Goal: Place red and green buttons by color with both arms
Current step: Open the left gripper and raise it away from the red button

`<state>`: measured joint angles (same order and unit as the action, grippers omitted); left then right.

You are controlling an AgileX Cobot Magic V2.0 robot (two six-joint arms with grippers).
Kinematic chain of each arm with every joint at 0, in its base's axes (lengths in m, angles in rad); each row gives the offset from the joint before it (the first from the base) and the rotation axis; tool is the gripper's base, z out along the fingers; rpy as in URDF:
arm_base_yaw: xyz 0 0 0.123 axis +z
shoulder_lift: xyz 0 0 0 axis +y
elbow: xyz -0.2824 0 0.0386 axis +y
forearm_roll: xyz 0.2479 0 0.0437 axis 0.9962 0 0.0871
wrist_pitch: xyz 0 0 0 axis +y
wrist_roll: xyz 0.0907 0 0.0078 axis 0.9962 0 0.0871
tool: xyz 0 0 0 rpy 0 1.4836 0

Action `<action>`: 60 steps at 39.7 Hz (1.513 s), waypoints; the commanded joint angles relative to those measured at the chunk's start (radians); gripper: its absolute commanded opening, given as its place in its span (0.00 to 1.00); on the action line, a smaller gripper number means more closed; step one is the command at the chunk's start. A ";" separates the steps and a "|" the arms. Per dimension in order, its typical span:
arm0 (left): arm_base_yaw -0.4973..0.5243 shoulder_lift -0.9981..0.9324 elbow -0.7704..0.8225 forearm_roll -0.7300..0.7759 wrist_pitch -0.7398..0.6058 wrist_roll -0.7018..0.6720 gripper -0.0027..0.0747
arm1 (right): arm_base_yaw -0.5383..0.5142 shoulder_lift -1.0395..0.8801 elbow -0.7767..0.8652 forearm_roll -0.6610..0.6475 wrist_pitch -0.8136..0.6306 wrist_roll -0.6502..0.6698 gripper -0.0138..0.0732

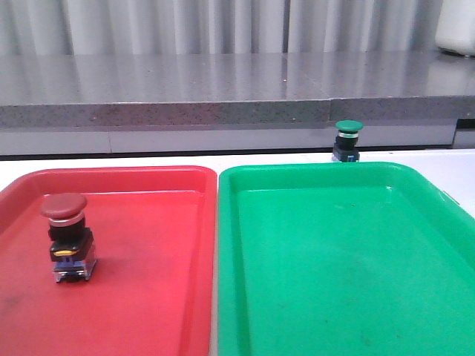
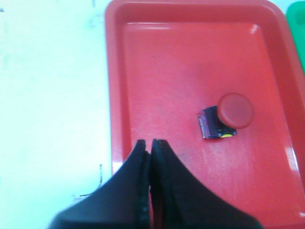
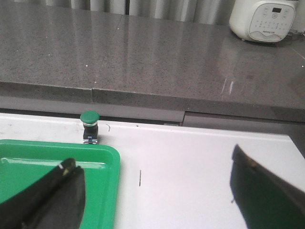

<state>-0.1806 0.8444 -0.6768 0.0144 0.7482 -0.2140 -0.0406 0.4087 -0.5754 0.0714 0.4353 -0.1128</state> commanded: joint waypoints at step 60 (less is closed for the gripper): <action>0.069 -0.772 0.289 0.084 -0.406 -0.002 0.01 | -0.005 0.151 -0.060 0.054 -0.146 -0.002 0.89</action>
<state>-0.1135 0.0619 -0.3642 0.0942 0.4290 -0.2140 -0.0406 0.4698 -0.5858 0.1122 0.4007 -0.1128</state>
